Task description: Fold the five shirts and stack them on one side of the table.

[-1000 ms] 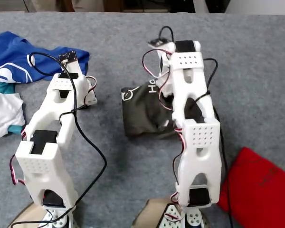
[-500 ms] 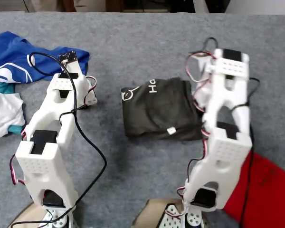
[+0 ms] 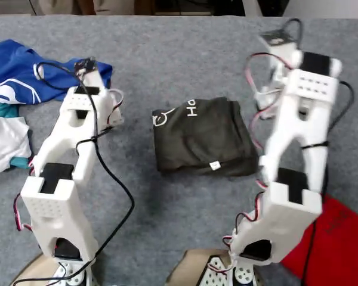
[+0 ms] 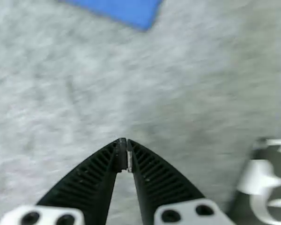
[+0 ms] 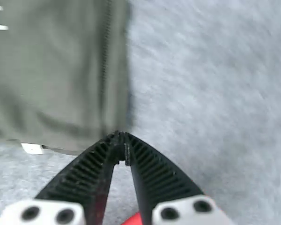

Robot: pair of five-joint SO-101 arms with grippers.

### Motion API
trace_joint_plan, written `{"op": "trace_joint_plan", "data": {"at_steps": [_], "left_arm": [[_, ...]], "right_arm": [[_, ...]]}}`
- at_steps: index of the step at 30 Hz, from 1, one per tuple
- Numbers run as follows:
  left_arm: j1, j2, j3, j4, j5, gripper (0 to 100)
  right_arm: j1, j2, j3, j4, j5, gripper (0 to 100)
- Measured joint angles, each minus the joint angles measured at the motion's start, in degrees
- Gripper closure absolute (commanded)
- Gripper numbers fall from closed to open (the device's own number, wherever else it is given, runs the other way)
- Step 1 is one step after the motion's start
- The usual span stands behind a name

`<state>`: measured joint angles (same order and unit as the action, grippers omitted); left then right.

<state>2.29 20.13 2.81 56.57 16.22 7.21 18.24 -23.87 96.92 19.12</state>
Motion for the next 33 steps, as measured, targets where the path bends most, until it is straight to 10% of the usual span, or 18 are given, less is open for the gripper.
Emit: {"op": "trace_joint_plan", "data": {"at_steps": [10,33], "left_arm": [[14.2,6.2,-11.4,-1.8,4.9,98],[17.2,29.4,-43.8,13.5,5.0,98]], "right_arm": [[-13.5,8.6,2.2,-6.4,-5.0,99.3],[0.8,23.3,1.8,-11.3,-3.7,99.3]]}}
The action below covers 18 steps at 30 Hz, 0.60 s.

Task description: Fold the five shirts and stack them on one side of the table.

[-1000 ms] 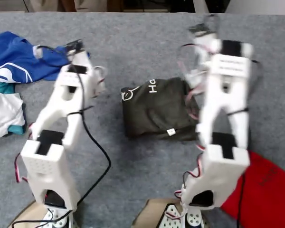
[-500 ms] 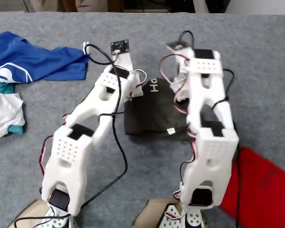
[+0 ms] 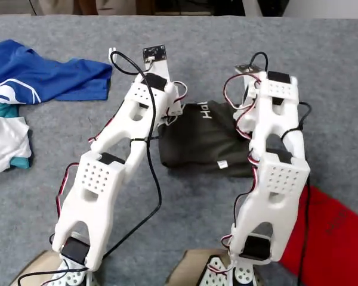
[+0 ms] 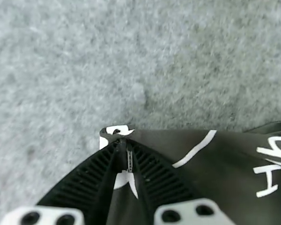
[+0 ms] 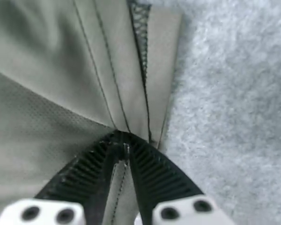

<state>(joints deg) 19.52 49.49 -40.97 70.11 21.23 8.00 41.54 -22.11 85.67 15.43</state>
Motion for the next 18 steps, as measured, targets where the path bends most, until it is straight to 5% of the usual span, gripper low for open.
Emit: {"op": "trace_joint_plan", "data": {"at_steps": [7,11,18], "left_arm": [[-1.8,0.2,-9.6,8.1,0.0,97],[-2.9,0.4,-22.2,17.6,0.0,88],[-3.1,0.8,-38.6,29.6,-0.1,84]], "right_arm": [[1.5,-11.9,-7.6,10.5,0.2,99.0],[1.6,-19.0,-8.9,15.0,0.2,99.0],[6.4,-33.3,7.6,15.2,4.0,99.0]]}}
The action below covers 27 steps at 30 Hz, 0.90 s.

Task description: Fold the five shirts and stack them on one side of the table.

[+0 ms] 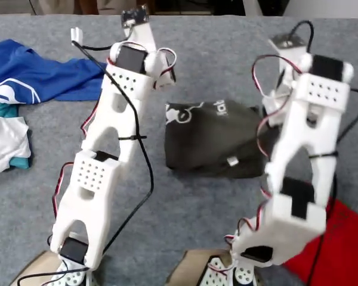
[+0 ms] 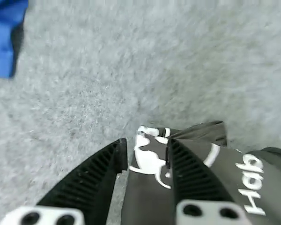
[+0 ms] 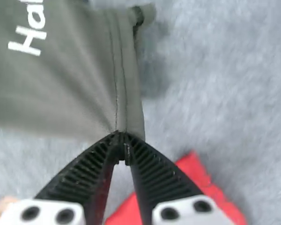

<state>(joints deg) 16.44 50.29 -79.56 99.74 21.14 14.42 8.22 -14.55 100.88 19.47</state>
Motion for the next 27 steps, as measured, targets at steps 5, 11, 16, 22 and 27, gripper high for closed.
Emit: {"op": "trace_joint_plan", "data": {"at_steps": [5,11,16,22,27], "left_arm": [[-0.1,0.4,3.1,0.4,0.0,84],[-0.1,0.4,4.9,0.4,0.0,84],[-1.5,0.4,4.9,0.4,0.0,84],[-1.8,0.4,4.9,0.4,-2.4,83],[-2.0,0.4,5.0,0.4,-2.6,83]], "right_arm": [[0.8,-5.5,16.1,-12.8,2.0,94.5],[-7.2,-5.6,21.3,-25.7,2.0,72.2],[-12.7,-4.1,17.9,-24.8,-0.6,66.4],[-13.5,-1.2,5.4,-13.2,-3.4,66.3],[-10.0,-0.8,-0.4,-2.3,-4.0,66.5]]}}
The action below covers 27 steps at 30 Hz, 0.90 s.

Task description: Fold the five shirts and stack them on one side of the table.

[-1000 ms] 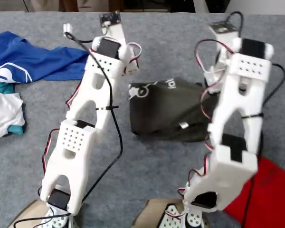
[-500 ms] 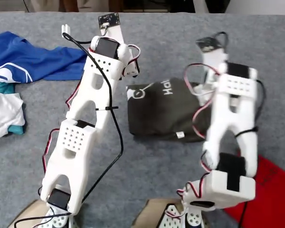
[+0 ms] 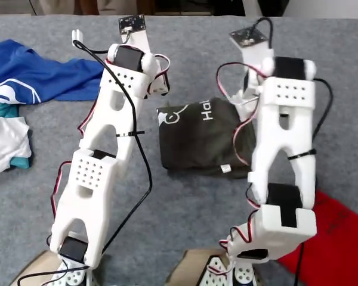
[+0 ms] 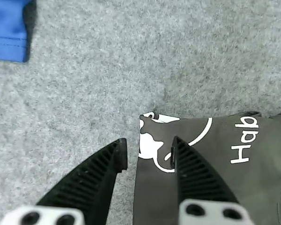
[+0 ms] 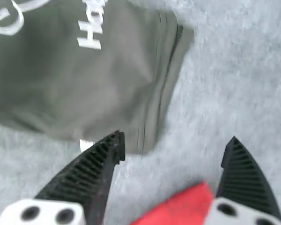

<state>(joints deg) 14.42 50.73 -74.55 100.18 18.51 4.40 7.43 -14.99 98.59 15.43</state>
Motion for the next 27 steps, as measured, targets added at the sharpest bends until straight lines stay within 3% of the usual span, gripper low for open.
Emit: {"op": "trace_joint_plan", "data": {"at_steps": [4,10,17,21,27], "left_arm": [[0.0,0.0,0.0,0.0,-0.1,77],[0.0,0.0,0.1,0.0,0.1,77],[2.4,0.0,10.0,0.0,0.1,77],[2.2,2.3,13.2,-1.7,-0.2,77],[1.5,5.3,13.1,-3.4,-4.6,77]], "right_arm": [[5.9,-1.8,3.7,2.3,-2.3,66.4],[13.0,-16.1,24.2,1.6,-3.4,66.4],[13.7,-36.1,51.9,-9.2,-5.1,66.3],[9.6,-40.1,60.7,-18.1,-15.9,66.3],[-3.2,-40.4,63.0,-28.0,-32.9,66.3]]}}
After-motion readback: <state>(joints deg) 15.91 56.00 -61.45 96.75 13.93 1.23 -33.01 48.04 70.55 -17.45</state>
